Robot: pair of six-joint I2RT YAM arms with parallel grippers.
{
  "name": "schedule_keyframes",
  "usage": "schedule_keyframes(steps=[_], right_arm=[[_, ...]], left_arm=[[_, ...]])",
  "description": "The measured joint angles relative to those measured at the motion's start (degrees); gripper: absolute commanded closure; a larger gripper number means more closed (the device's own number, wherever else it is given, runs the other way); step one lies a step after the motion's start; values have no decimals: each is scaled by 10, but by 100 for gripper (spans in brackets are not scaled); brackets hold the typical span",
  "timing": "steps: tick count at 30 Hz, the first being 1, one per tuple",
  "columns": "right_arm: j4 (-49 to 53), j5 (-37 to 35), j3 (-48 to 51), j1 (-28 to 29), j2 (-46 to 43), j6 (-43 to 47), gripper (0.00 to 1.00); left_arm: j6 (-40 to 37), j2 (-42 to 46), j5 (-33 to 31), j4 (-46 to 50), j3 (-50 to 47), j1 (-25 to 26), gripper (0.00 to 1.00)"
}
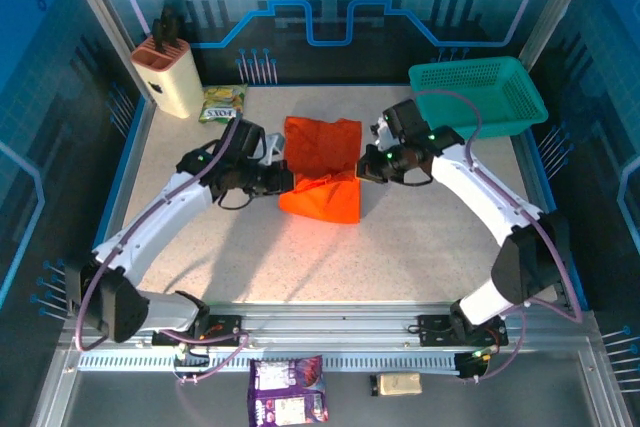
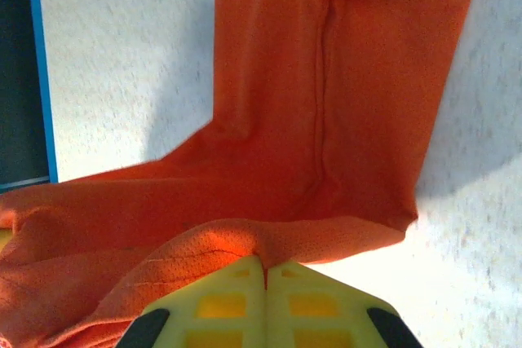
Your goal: Fold the inside-out t-shirt
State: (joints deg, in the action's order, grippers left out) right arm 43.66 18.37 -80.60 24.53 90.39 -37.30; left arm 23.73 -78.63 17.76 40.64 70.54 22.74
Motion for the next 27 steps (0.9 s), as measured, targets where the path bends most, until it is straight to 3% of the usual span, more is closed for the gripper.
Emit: schedule_keyframes(steps=[14,27], right_arm=[[-15,-1,-231,-49,211,38,100],[-30,4,-345,-87,330,37,100]], left_arm=[[-102,-276,3,2,270,-75,99],[-106,-425,35,3,443,-110,100]])
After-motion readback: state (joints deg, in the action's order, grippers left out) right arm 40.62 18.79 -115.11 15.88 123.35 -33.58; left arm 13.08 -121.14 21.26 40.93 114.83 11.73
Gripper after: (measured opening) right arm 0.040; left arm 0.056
